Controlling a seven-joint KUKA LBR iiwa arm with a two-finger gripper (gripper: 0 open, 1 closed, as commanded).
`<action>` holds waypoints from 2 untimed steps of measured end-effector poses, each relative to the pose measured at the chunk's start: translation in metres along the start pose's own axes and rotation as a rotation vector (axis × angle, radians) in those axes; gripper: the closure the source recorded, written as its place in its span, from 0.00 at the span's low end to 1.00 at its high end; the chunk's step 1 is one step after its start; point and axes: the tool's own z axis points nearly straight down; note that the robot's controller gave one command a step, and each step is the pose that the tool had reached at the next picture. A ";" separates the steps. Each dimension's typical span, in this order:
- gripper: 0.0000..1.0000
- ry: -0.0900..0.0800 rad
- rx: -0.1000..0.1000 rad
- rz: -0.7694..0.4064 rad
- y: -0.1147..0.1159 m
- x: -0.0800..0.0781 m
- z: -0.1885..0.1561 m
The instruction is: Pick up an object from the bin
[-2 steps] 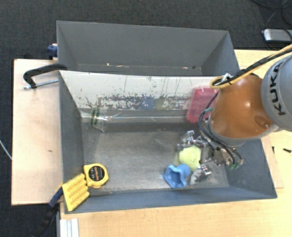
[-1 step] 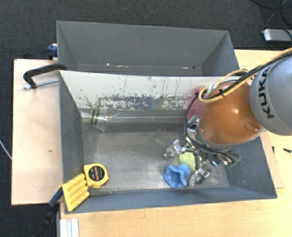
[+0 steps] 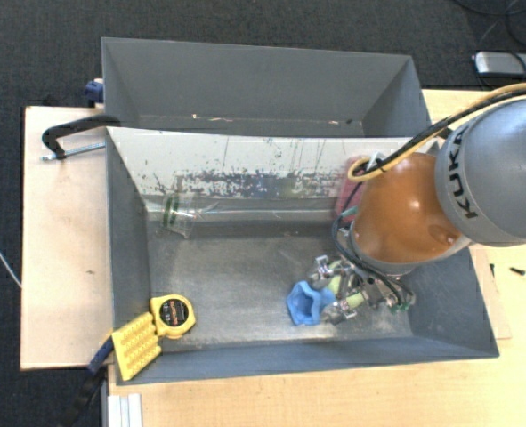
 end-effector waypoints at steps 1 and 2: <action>1.00 0.000 0.000 -0.001 0.000 0.000 0.000; 1.00 -0.001 -0.001 -0.001 0.001 0.001 -0.002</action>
Offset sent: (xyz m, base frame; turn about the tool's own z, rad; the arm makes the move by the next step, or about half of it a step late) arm 0.0000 -0.0001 0.1159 0.0000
